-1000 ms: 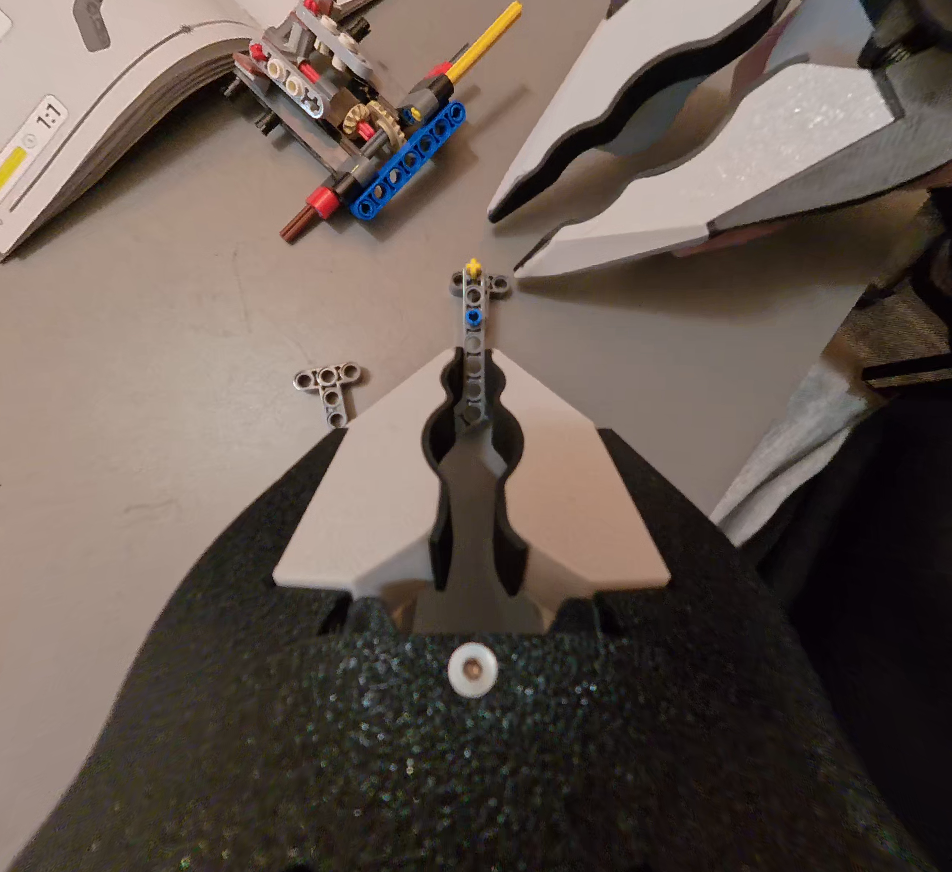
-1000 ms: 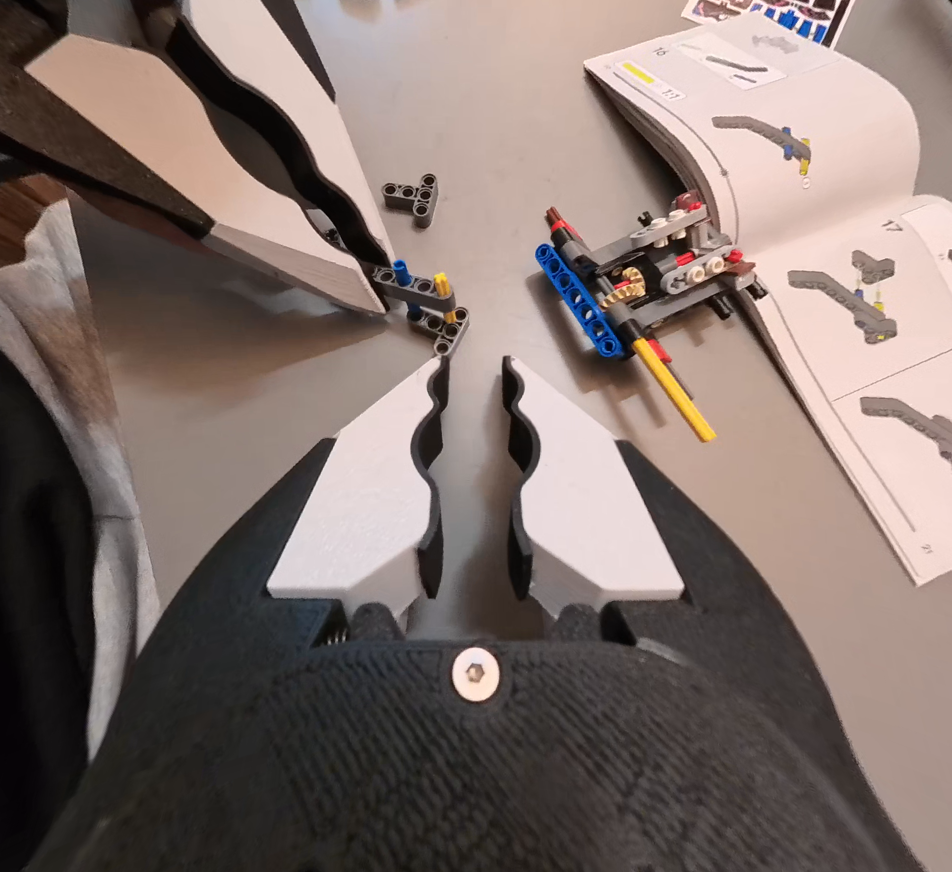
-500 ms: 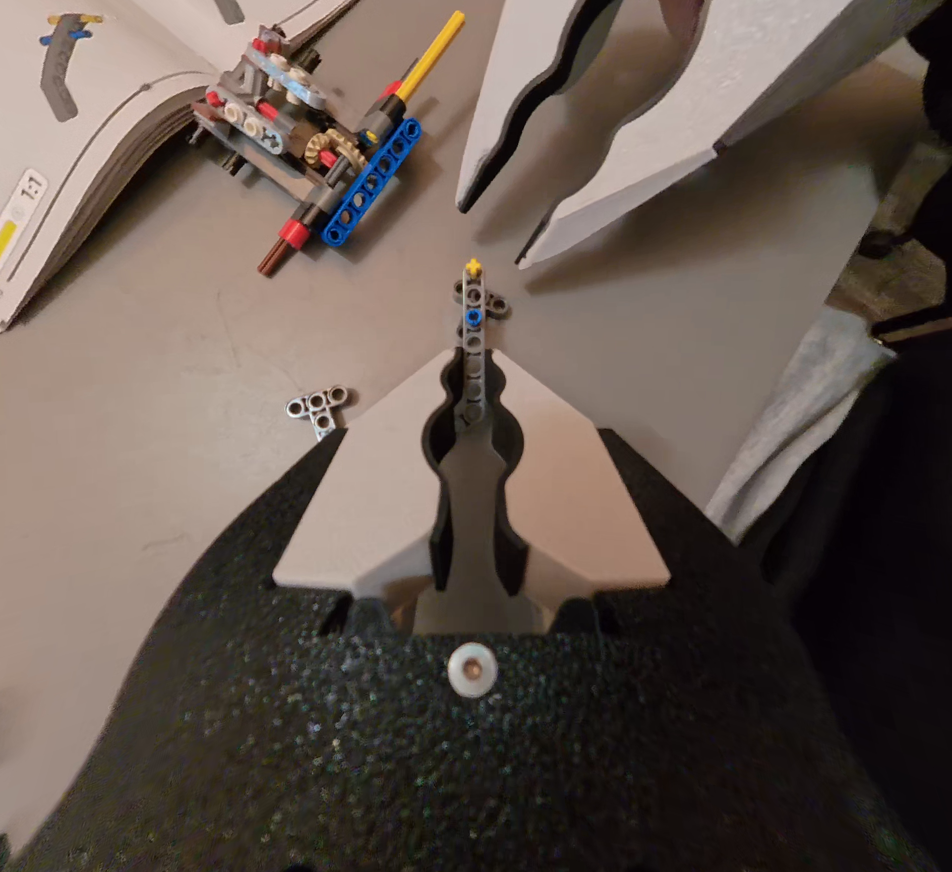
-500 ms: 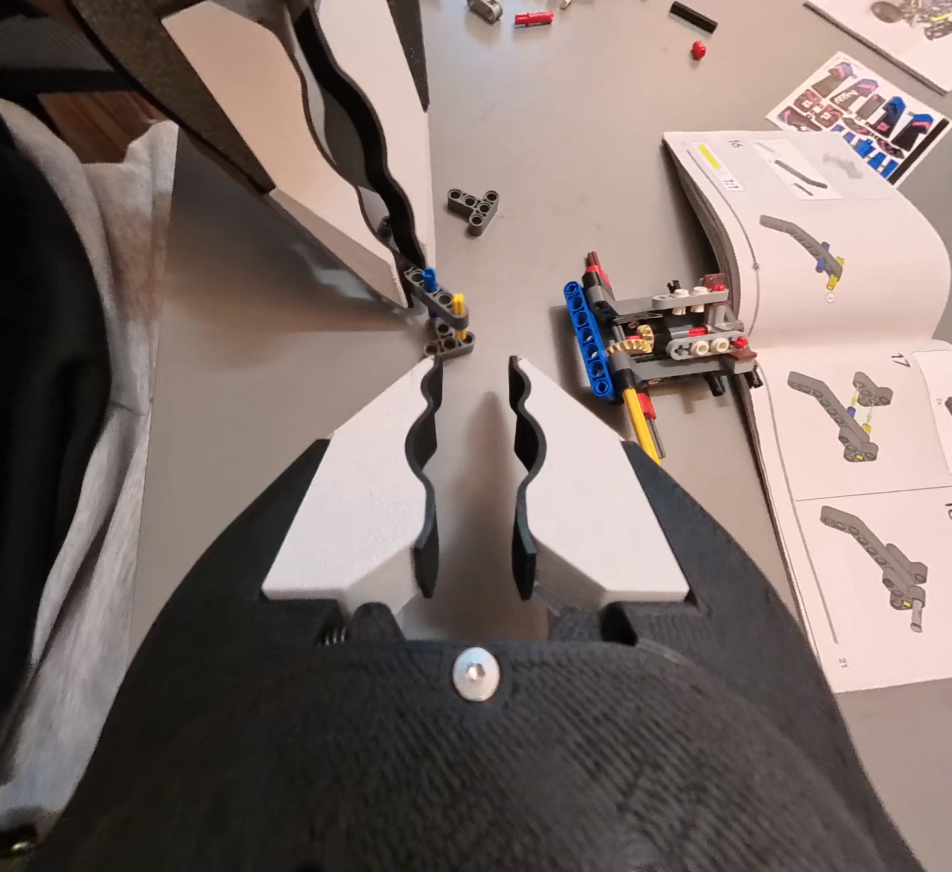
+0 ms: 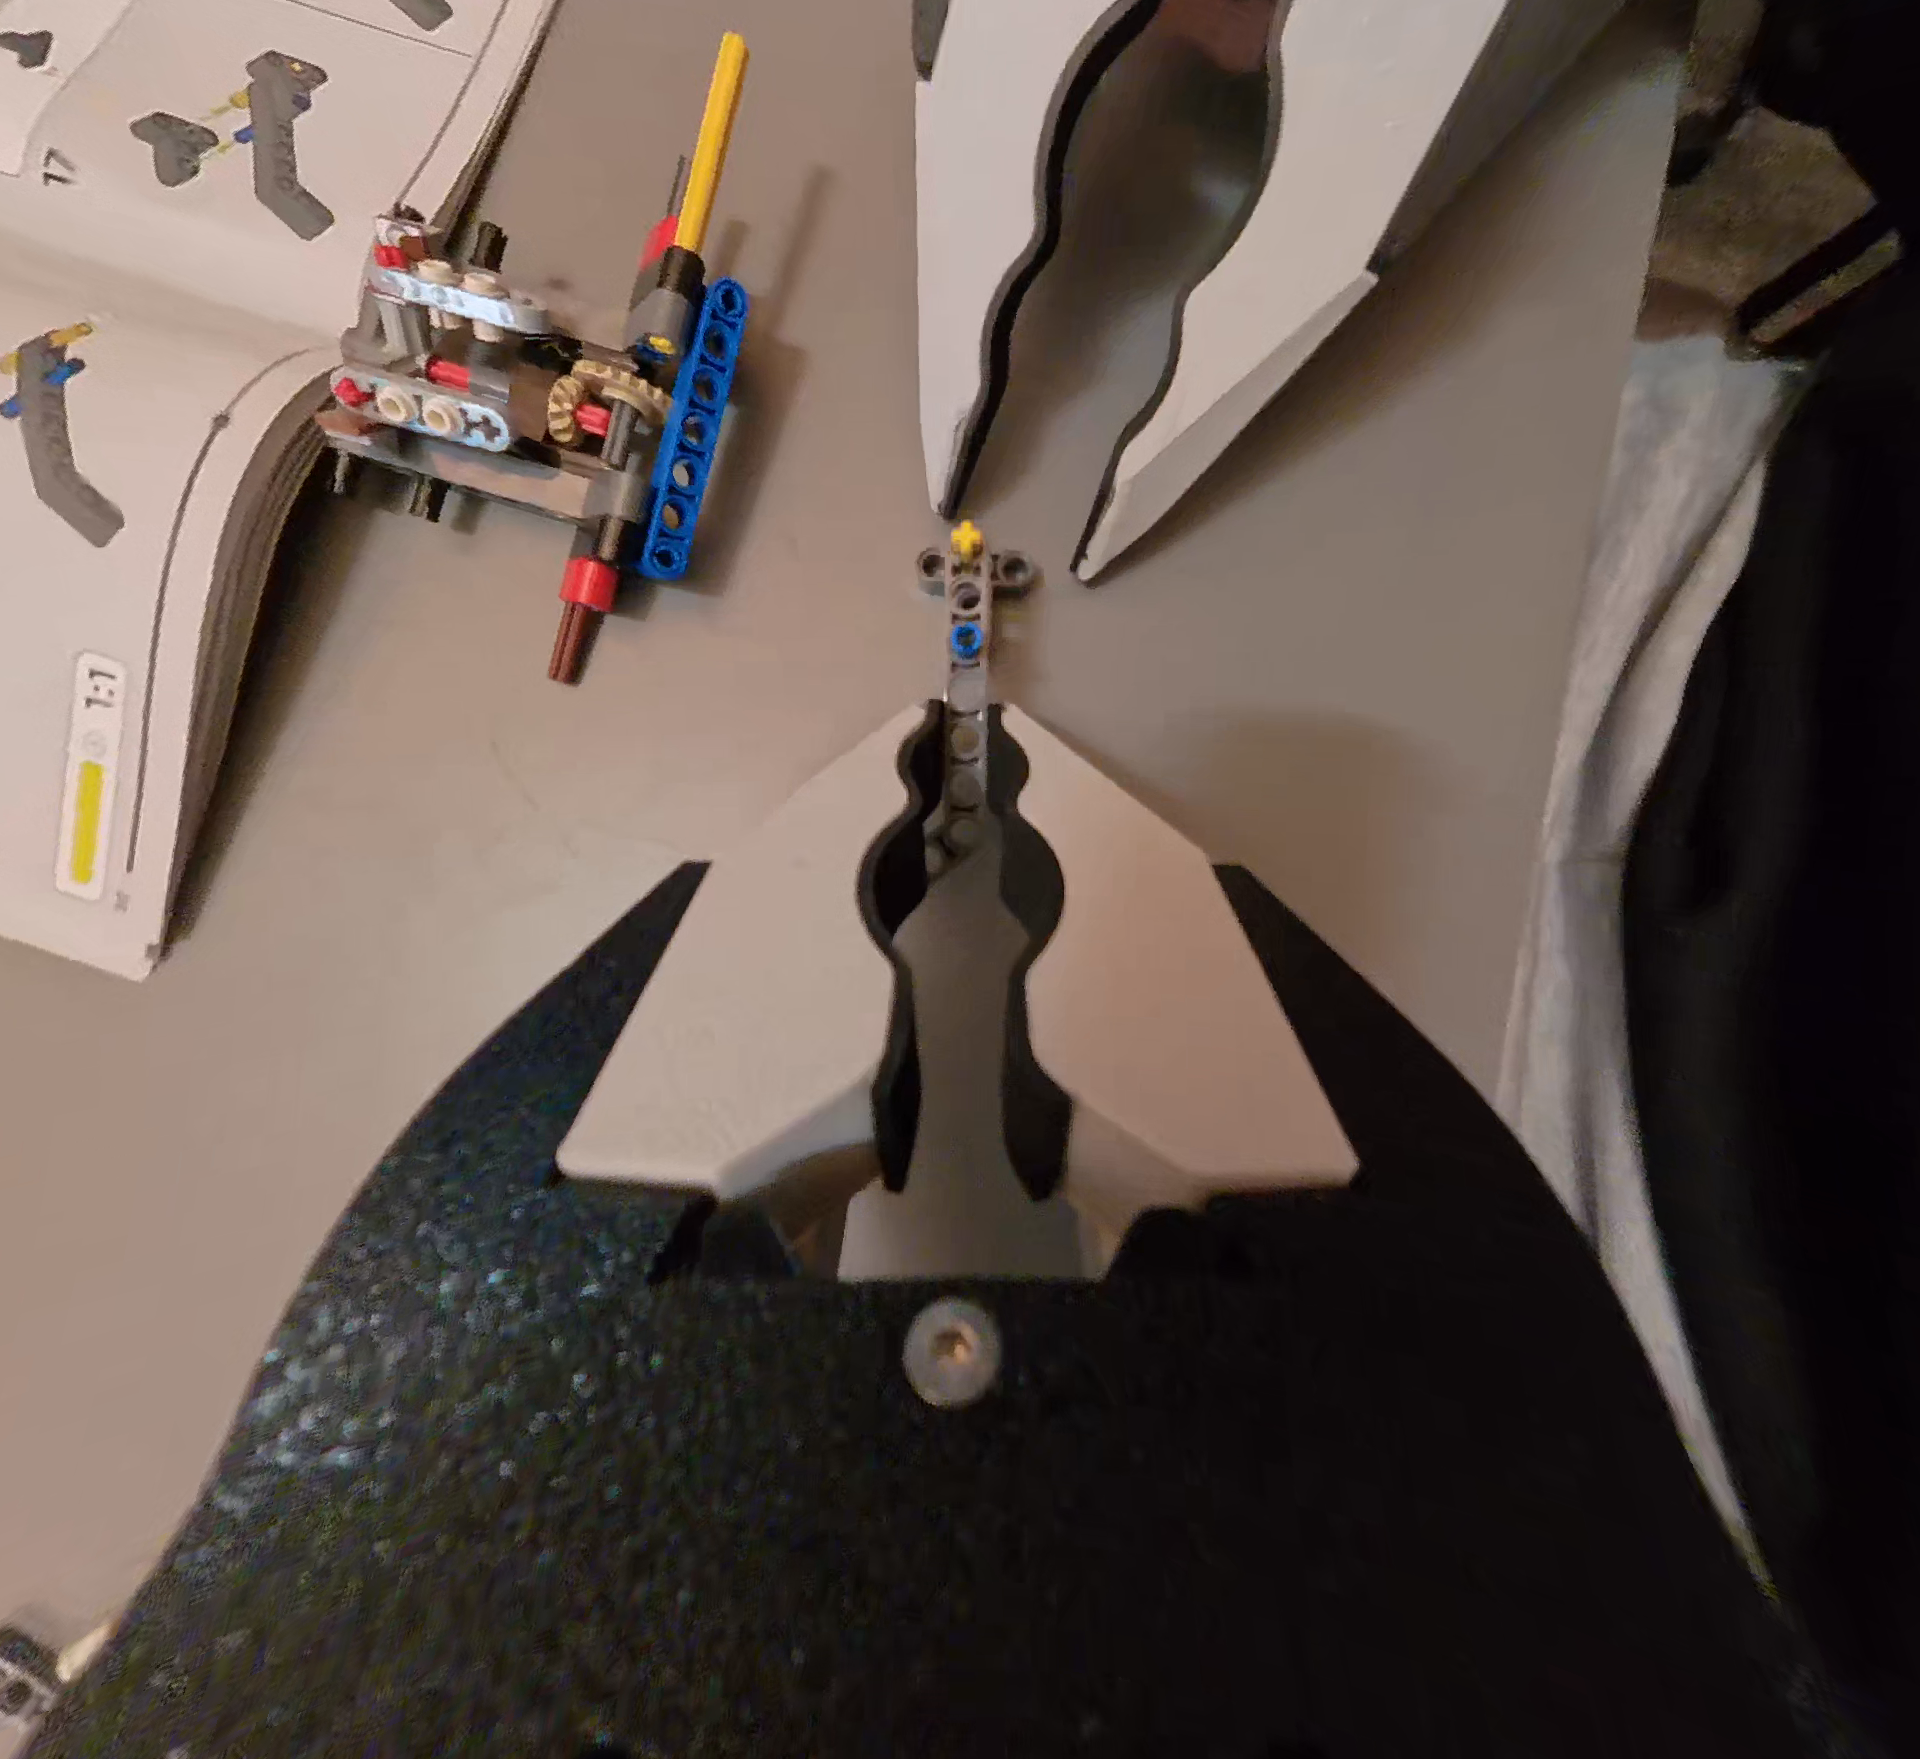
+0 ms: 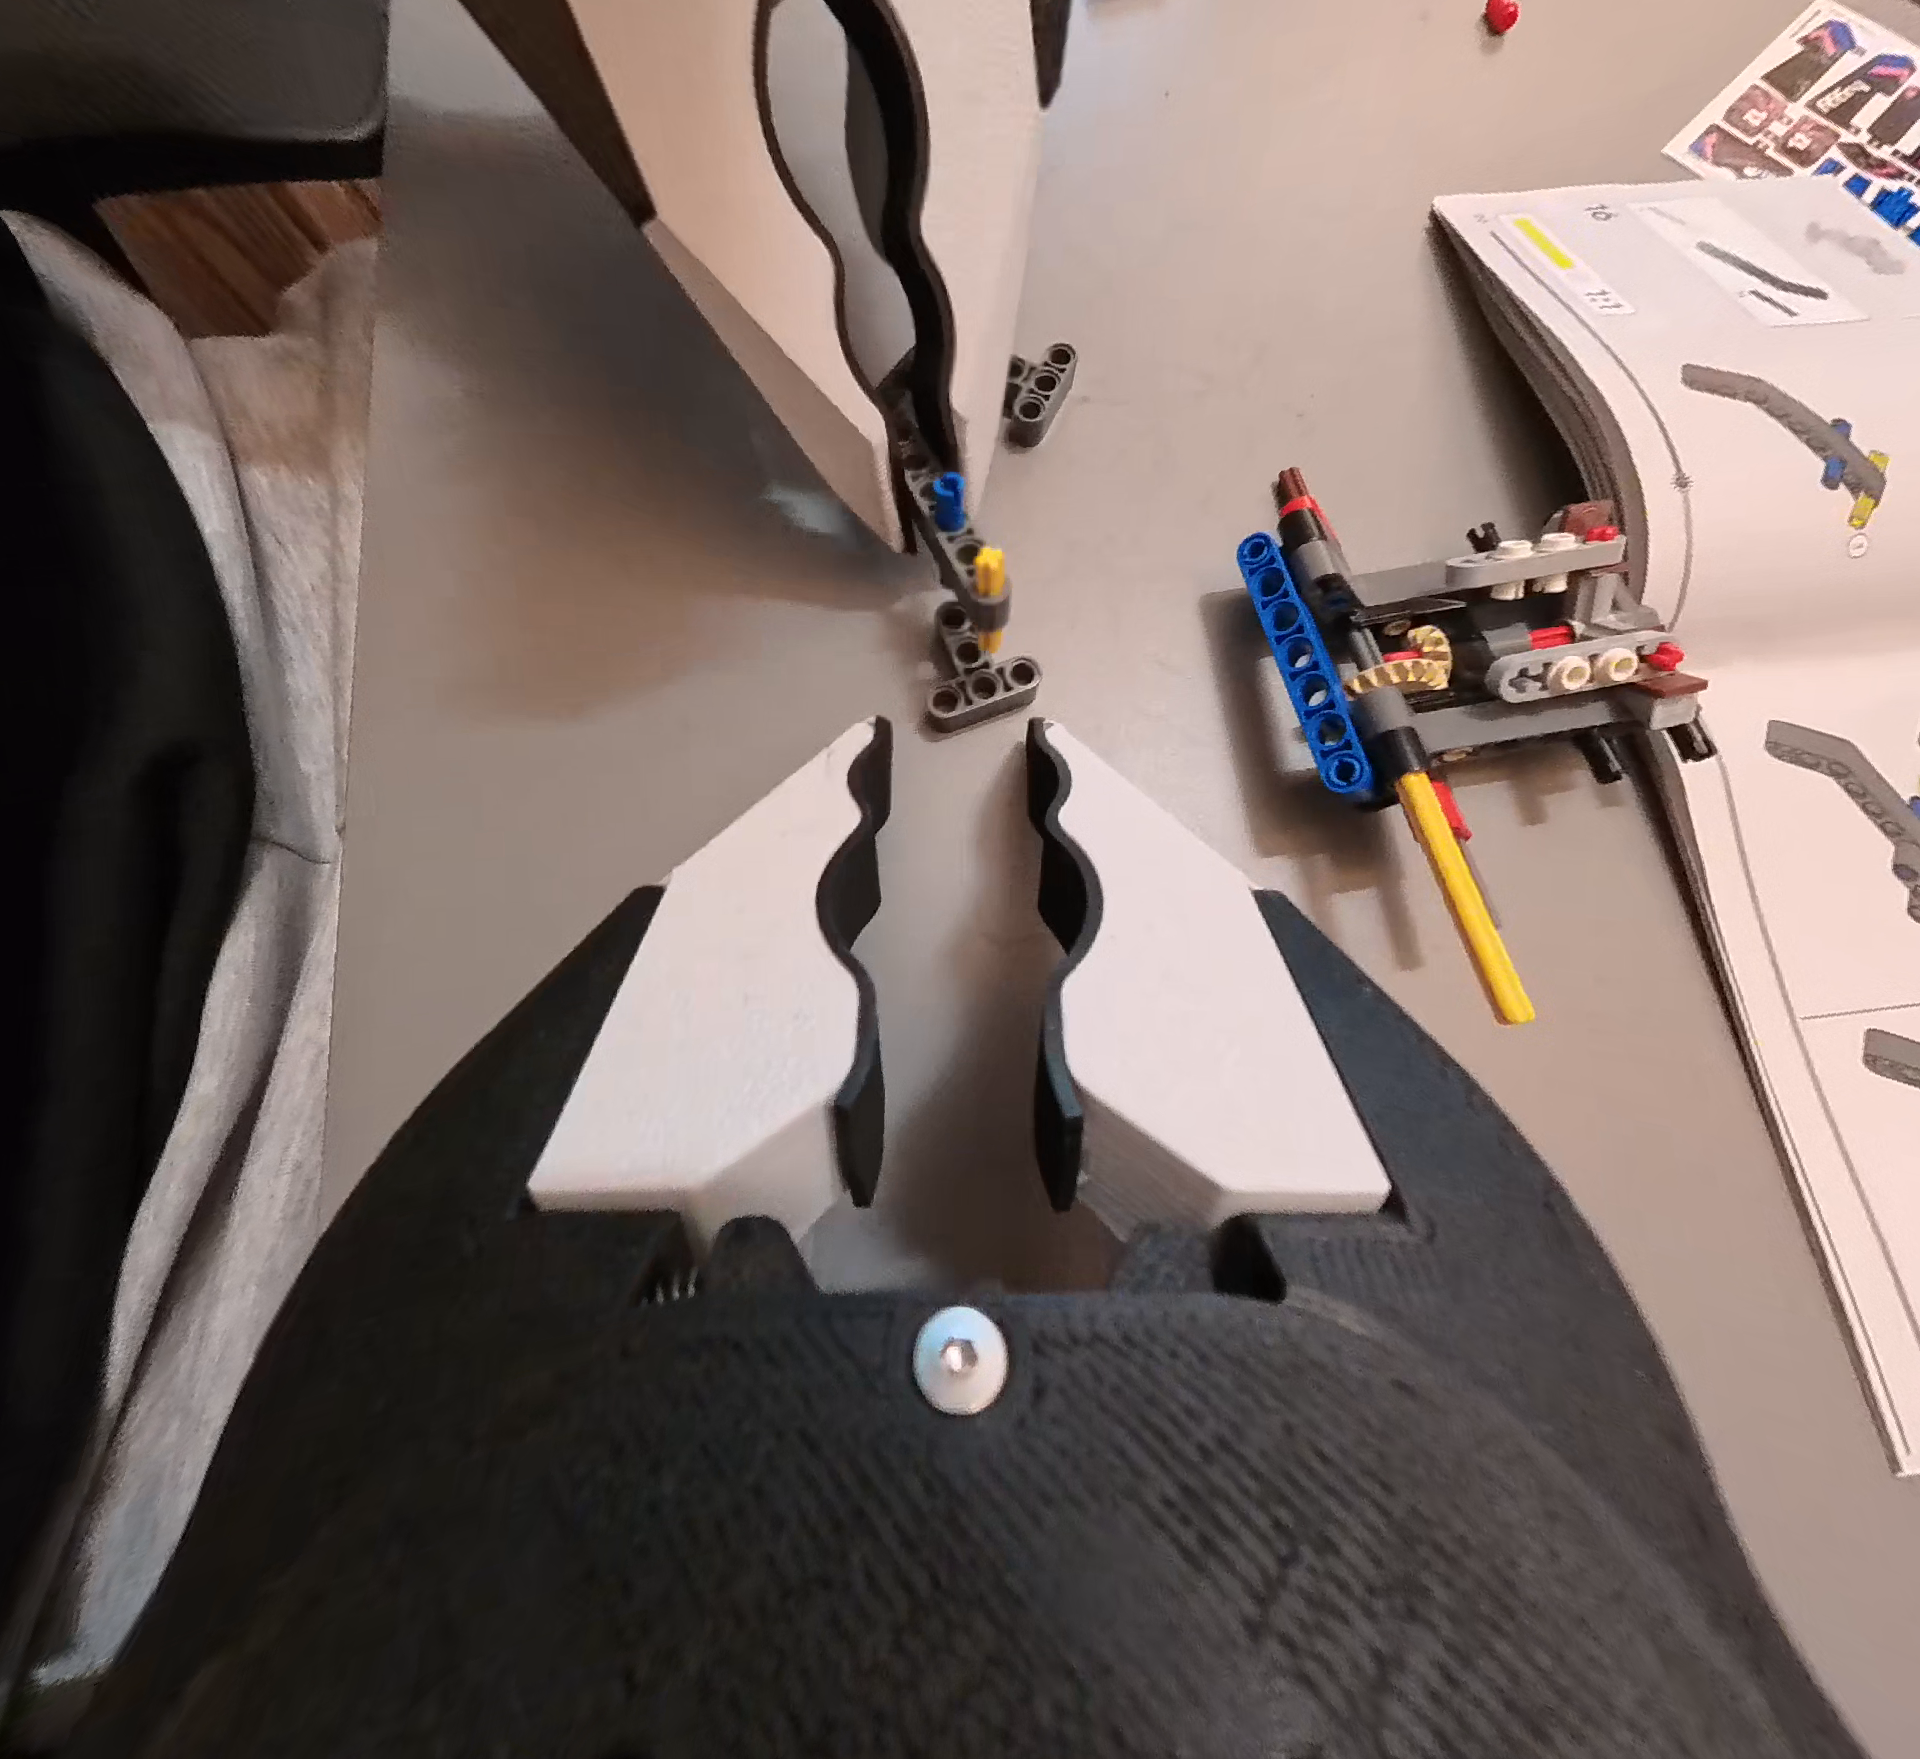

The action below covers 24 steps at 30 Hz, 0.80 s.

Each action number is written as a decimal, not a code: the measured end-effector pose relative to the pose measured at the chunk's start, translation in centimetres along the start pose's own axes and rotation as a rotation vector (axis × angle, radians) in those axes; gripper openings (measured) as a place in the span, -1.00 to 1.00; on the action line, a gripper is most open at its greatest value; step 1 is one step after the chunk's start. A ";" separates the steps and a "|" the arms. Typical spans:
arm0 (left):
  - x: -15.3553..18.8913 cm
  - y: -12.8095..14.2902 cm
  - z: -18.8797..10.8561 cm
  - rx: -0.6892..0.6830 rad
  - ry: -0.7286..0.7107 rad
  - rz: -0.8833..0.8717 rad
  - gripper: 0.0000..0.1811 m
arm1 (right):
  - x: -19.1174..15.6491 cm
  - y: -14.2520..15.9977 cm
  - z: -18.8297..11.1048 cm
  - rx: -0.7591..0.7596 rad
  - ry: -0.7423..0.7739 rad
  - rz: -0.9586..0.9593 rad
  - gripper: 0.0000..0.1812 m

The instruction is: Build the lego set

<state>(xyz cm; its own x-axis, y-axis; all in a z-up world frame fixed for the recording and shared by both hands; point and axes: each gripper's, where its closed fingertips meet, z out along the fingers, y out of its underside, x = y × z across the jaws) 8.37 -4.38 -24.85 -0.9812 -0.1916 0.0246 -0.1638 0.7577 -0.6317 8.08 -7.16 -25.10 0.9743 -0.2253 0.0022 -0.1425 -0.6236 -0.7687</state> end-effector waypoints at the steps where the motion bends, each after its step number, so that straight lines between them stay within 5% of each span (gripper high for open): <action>1: 0.0 0.0 0.1 -0.004 0.012 0.012 -0.95 | 0.1 0.0 0.0 0.002 0.002 0.008 -0.74; 14: -0.1 0.2 0.8 -0.049 0.012 0.108 -0.95 | 0.4 0.4 0.0 -0.019 0.010 0.010 -0.79; 24: -0.1 0.1 0.8 -0.058 0.027 0.173 -0.95 | -0.5 -0.4 0.9 -0.017 0.069 0.001 -0.60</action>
<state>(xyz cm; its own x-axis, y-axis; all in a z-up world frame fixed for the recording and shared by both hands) 8.53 -4.80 -25.58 -0.9975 -0.0394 -0.0589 0.0023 0.8130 -0.5823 7.81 -6.08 -25.36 0.9598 -0.2770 0.0457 -0.1474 -0.6358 -0.7576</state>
